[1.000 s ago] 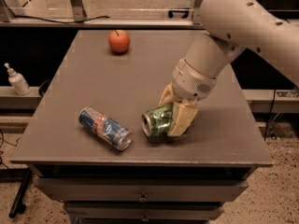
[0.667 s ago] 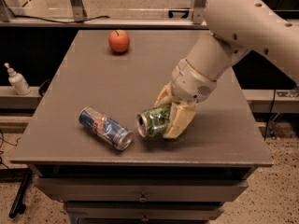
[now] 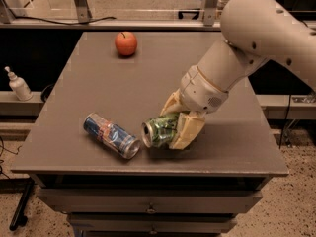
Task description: Move green can near redbull can
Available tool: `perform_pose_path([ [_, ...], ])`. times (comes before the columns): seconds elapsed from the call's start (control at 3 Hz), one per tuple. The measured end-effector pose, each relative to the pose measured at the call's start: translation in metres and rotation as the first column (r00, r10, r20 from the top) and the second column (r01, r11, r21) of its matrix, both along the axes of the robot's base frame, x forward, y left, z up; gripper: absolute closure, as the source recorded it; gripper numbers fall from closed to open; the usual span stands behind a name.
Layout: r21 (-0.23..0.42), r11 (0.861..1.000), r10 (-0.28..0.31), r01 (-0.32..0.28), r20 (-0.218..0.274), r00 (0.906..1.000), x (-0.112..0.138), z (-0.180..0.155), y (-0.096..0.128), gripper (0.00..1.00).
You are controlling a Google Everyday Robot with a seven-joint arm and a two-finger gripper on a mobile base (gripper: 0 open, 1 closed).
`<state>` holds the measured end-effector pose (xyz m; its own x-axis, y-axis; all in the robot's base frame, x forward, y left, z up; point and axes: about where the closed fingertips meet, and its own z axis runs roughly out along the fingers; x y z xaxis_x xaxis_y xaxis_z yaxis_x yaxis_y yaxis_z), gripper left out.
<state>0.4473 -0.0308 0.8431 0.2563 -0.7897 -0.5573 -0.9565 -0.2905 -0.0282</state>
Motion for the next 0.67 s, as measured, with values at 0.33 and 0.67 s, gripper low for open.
perform_pose_path([
  [0.33,-0.016,1.0,-0.017,0.017,0.024,0.9996,0.0074,-0.0074,-0.0051,1.0],
  [0.67,-0.029,0.999,-0.023,0.024,0.031,0.9993,0.0118,-0.012,-0.0074,0.82],
])
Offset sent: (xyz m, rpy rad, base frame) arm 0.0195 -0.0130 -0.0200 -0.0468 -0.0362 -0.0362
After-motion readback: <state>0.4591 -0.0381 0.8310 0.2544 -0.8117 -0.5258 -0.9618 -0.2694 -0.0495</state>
